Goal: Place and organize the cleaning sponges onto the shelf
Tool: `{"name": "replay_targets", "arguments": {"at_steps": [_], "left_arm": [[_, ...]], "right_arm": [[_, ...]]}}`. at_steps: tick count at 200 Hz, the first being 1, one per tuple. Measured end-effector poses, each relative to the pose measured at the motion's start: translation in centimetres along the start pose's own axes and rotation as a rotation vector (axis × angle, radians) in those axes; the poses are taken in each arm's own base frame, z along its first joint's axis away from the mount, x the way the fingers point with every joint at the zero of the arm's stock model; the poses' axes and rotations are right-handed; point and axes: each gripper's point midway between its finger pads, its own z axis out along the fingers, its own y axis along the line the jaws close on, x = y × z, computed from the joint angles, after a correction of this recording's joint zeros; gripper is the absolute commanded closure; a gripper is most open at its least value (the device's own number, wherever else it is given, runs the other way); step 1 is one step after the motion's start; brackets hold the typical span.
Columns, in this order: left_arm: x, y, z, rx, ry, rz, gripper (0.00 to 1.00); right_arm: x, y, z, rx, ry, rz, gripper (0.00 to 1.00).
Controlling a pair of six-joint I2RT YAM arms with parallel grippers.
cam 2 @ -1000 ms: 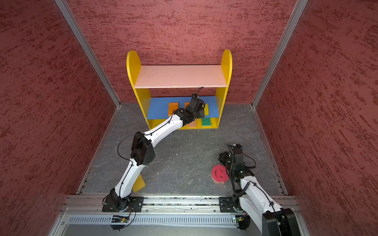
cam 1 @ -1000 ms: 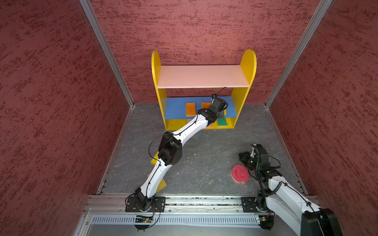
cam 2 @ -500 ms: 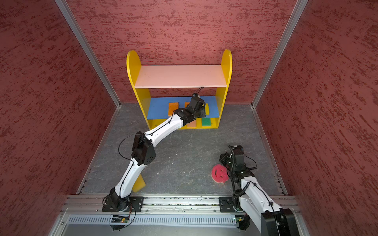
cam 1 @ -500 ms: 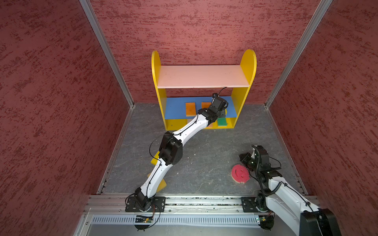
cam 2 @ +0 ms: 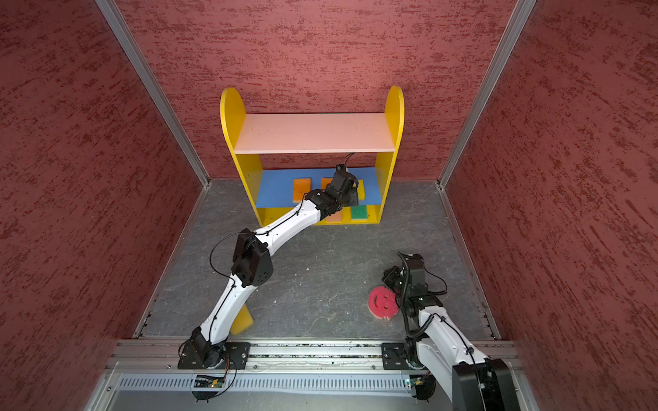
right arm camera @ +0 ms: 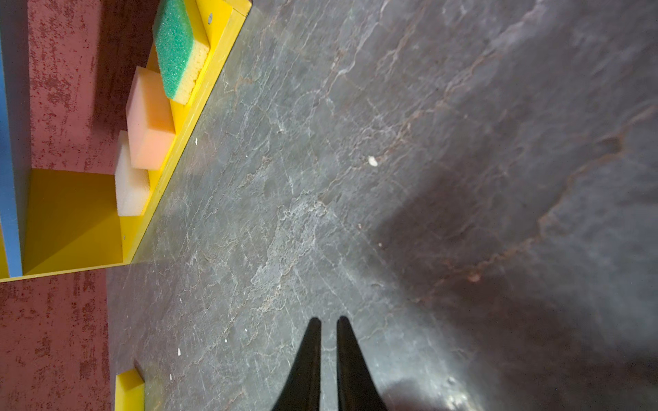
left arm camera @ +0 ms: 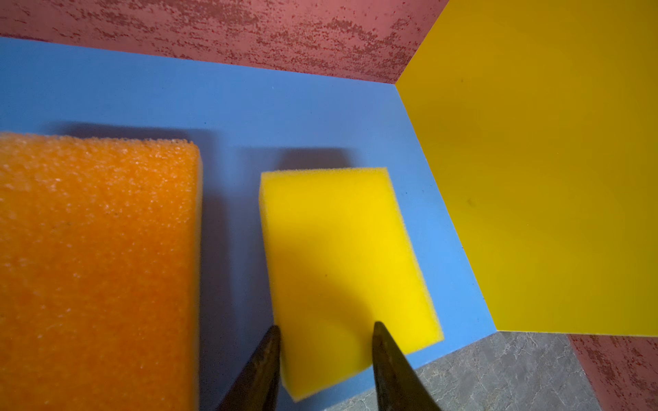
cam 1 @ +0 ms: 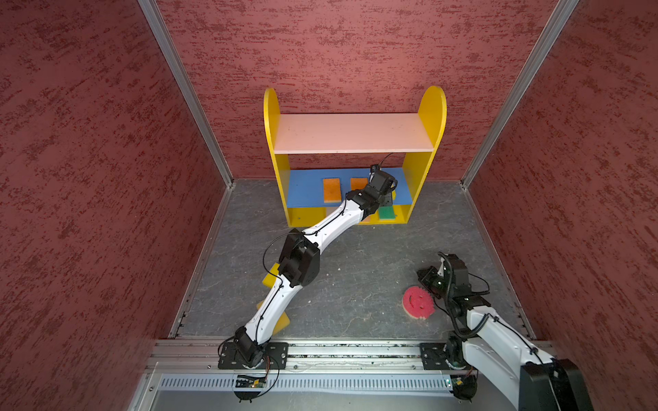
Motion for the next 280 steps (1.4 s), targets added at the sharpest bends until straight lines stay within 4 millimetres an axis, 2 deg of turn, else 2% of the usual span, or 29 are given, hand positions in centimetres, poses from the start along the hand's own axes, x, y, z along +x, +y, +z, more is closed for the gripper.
{"name": "replay_targets", "arguments": {"at_steps": [31,92,126,155,167,198,217,231,252,280], "left_arm": [[0.0,-0.1,0.0,0.005,0.003,-0.009,0.48],[-0.1,-0.2,-0.2,0.008,0.000,-0.015,0.48],[-1.3,-0.5,-1.5,0.019,-0.021,-0.018,0.48],[-2.9,-1.3,-3.7,0.048,-0.053,-0.023,0.47],[-3.6,-1.8,-4.7,0.070,-0.069,-0.027,0.56],[-5.2,-2.5,-6.9,0.116,-0.100,-0.038,0.79],[-5.2,-2.3,-6.9,0.120,-0.092,-0.044,0.86],[-5.3,-1.8,-6.7,0.117,-0.088,-0.046,0.84],[-5.9,-0.8,-6.2,0.121,-0.089,-0.076,0.67],[-6.8,0.5,-5.0,0.136,-0.096,-0.118,0.62]], "right_arm": [[0.0,0.0,0.1,-0.002,0.003,0.002,0.87],[0.4,-0.1,-0.1,-0.021,0.008,0.006,0.88],[-0.1,0.8,-0.7,-0.055,-0.020,-0.005,0.90],[-0.7,1.6,-1.0,-0.059,-0.024,-0.022,0.93],[-1.5,2.6,-1.3,-0.073,-0.037,-0.041,1.00],[-4.6,6.8,-2.0,-0.132,-0.091,-0.107,1.00],[-5.7,8.4,-2.5,-0.164,-0.119,-0.128,1.00],[-5.8,8.6,-2.5,-0.170,-0.124,-0.132,1.00],[-5.7,8.4,-2.5,-0.165,-0.120,-0.129,1.00],[-5.6,8.2,-2.3,-0.160,-0.117,-0.124,1.00]]}}
